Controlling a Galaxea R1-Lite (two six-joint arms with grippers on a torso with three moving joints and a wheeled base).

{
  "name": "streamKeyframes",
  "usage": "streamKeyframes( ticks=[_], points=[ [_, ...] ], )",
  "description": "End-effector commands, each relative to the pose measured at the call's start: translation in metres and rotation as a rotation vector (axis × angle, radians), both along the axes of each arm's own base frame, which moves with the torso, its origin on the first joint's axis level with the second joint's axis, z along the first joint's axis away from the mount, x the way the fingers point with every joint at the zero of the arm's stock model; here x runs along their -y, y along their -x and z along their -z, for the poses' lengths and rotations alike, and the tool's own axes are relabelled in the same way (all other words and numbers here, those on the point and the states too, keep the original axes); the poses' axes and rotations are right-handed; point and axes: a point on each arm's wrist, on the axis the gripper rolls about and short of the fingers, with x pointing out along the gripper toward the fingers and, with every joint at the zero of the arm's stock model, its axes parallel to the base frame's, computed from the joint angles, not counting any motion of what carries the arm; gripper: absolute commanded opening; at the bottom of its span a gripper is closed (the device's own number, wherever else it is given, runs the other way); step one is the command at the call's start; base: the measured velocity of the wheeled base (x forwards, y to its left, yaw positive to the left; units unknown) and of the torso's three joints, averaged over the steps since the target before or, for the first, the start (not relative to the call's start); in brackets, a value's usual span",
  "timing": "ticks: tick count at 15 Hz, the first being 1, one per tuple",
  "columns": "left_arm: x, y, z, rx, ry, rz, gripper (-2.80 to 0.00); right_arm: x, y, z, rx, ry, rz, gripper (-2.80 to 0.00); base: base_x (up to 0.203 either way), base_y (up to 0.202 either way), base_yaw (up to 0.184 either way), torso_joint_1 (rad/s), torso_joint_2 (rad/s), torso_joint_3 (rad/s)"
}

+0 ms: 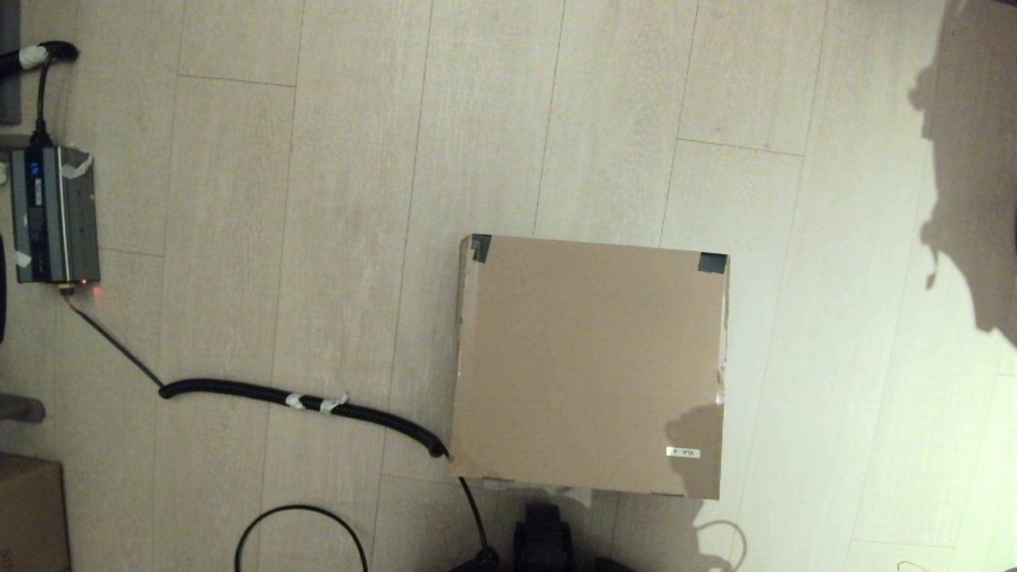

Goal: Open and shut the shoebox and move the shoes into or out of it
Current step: Open the shoe box

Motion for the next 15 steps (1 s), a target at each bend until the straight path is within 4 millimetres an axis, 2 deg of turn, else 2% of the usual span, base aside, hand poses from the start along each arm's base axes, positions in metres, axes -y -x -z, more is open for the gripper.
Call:
streamKeyframes(
  ticks=[1,3,6,15],
  points=[
    [0.0006,0.0,0.0001,-0.008,-0.023,0.027,-2.8,0.0,-0.0001,-0.0004,-0.003,0.006,-0.003,-2.8,0.0,0.0,0.0,0.0,0.0,0.0],
    [0.0013,0.001,0.0009,-0.033,-0.04,0.062,-2.8,0.0,-0.0003,-0.0006,-0.013,0.007,-0.001,-2.8,0.0,0.0,0.0,0.0,0.0,0.0],
    [0.0014,0.0013,0.0012,-0.04,-0.041,0.068,-2.8,0.0001,0.0003,-0.0007,-0.009,-0.081,0.005,-2.8,0.0,0.0,0.0,0.0,0.0,0.0],
    [0.0008,0.001,0.0007,-0.031,-0.028,0.041,-2.8,0.0005,0.0001,-0.0006,-0.006,-0.129,0.023,-2.8,0.0,0.0,0.0,0.0,0.0,0.0]
  ],
)
